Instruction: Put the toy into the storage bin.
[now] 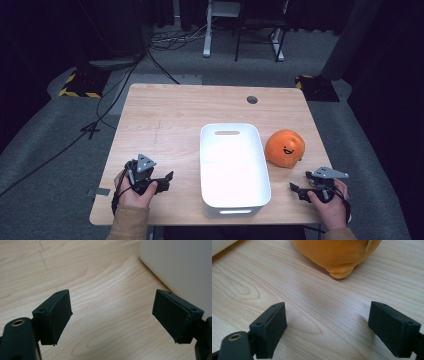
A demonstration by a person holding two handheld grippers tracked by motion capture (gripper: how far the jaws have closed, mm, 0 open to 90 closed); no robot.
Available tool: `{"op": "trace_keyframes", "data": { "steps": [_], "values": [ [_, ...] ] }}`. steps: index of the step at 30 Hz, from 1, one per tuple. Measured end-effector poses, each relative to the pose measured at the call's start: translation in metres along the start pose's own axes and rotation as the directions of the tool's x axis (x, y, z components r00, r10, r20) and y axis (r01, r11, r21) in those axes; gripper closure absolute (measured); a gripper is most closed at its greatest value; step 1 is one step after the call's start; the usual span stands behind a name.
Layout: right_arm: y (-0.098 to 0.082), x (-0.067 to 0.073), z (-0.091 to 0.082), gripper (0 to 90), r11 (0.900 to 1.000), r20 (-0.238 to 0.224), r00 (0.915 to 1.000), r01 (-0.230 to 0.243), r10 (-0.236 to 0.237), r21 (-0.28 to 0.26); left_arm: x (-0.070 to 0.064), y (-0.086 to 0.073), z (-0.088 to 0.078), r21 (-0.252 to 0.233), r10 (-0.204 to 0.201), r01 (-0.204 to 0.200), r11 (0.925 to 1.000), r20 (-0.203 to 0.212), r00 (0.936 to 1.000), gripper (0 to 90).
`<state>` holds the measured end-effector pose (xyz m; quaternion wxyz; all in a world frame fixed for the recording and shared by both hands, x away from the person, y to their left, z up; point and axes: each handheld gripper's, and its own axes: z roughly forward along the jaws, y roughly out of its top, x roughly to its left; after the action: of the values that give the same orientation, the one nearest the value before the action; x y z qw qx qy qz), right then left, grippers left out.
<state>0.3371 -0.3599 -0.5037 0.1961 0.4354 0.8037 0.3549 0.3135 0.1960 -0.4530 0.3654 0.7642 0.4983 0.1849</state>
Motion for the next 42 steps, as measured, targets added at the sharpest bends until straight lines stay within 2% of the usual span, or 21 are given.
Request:
{"op": "trace_keyframes", "data": {
  "steps": [3,6,10,15,20,22,39,40,41,42],
  "values": [
    [0.000,0.000,0.000,15.3,1.000,0.000,1.0000,0.000,0.000,0.000,0.007,-0.005,0.005,0.023,0.000,0.000,0.9997,-0.011,0.9999,16.2],
    [0.000,0.000,0.000,15.2,1.000,0.000,1.0000,0.001,-0.001,-0.001,0.013,-0.010,0.010,0.049,0.004,-0.003,0.9988,-0.005,1.0000,16.5],
    [0.000,0.000,0.000,15.3,1.000,0.000,1.0000,-0.001,0.001,0.000,0.020,-0.016,0.018,0.063,-0.015,0.015,0.9979,0.001,0.9999,16.6],
    [0.000,0.000,0.000,15.3,1.000,0.000,1.0000,-0.001,0.001,0.000,0.025,-0.021,0.027,0.090,-0.027,0.029,0.9955,-0.025,0.9993,16.7],
    [0.000,0.000,0.000,15.3,1.000,0.000,1.0000,0.000,0.000,0.000,0.028,-0.025,0.035,0.117,-0.012,0.017,0.9929,-0.042,0.9990,16.3],
    [0.000,0.000,0.000,15.3,1.000,0.000,1.0000,-0.002,0.002,0.000,0.030,-0.029,0.039,0.089,0.033,-0.030,0.9956,-0.035,0.9988,14.8],
    [0.002,0.000,0.001,15.3,1.000,0.003,1.0000,-0.009,0.009,0.000,0.031,-0.027,0.042,0.097,0.037,-0.034,0.9947,-0.034,0.9987,9.9],
    [0.001,0.000,0.001,16.3,1.000,0.005,1.0000,-0.007,0.007,-0.003,0.031,-0.027,0.042,0.097,0.039,-0.035,0.9946,-0.031,0.9988,9.7],
    [0.002,0.000,0.001,21.7,1.000,0.003,1.0000,0.001,0.000,-0.008,0.032,-0.027,0.042,0.097,0.043,-0.040,0.9944,-0.030,0.9986,9.3],
    [0.002,0.000,0.001,21.7,1.000,0.003,1.0000,0.001,0.000,-0.008,0.033,-0.026,0.042,0.101,0.051,-0.048,0.9937,-0.028,0.9983,9.3]
  ]
}}
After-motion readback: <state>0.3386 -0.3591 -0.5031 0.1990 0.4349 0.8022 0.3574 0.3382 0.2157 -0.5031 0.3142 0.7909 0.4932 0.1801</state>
